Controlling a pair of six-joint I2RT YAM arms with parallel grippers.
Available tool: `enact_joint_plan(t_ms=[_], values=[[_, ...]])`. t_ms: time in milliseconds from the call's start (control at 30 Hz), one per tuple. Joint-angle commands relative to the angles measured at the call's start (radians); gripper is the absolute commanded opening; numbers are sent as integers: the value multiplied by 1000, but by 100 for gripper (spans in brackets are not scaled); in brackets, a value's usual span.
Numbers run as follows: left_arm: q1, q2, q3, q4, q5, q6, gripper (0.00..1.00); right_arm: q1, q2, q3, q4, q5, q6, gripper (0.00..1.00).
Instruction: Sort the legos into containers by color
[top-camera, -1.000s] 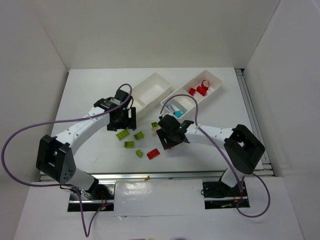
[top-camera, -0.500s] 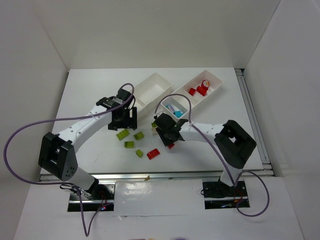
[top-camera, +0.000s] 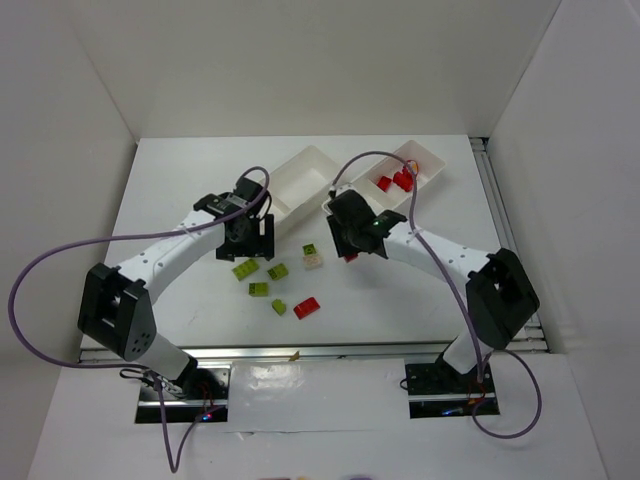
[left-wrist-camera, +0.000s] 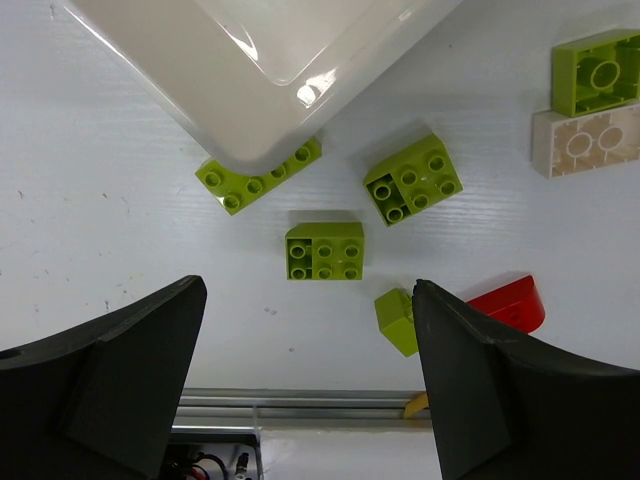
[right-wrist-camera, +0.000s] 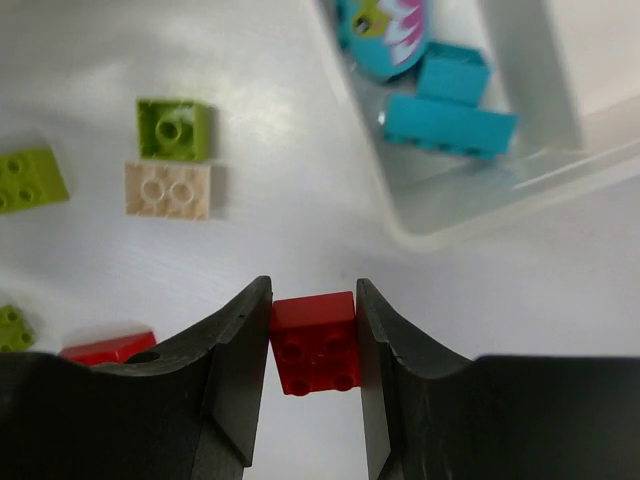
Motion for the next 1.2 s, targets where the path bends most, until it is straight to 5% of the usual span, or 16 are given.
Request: enact_joint_plan(t_ms=[0, 333, 533, 600, 633, 700, 933, 1067, 1167], values=[[-10, 8, 35, -12, -9, 21, 95, -67, -49, 111, -36, 45, 9, 29], [-114, 19, 79, -50, -12, 41, 96, -462, 147, 400, 16, 64, 9, 29], [-190, 8, 79, -50, 0, 50, 96, -545, 375, 581, 72, 34, 0, 33], [-191, -1, 79, -50, 0, 38, 96, -572, 431, 639, 72, 44, 0, 47], [-191, -1, 79, -59, 0, 29, 96, -572, 469, 697, 56, 44, 0, 67], [-191, -10, 79, -59, 0, 29, 96, -572, 469, 733, 38, 44, 0, 78], [-191, 9, 79, -59, 0, 29, 98, -435, 227, 508, 69, 41, -52, 69], [-122, -3, 102, -59, 34, 38, 98, -294, -1, 205, 59, -53, -73, 68], [-76, -15, 111, -48, 55, 47, 98, -145, -95, 36, 59, -146, -51, 79]])
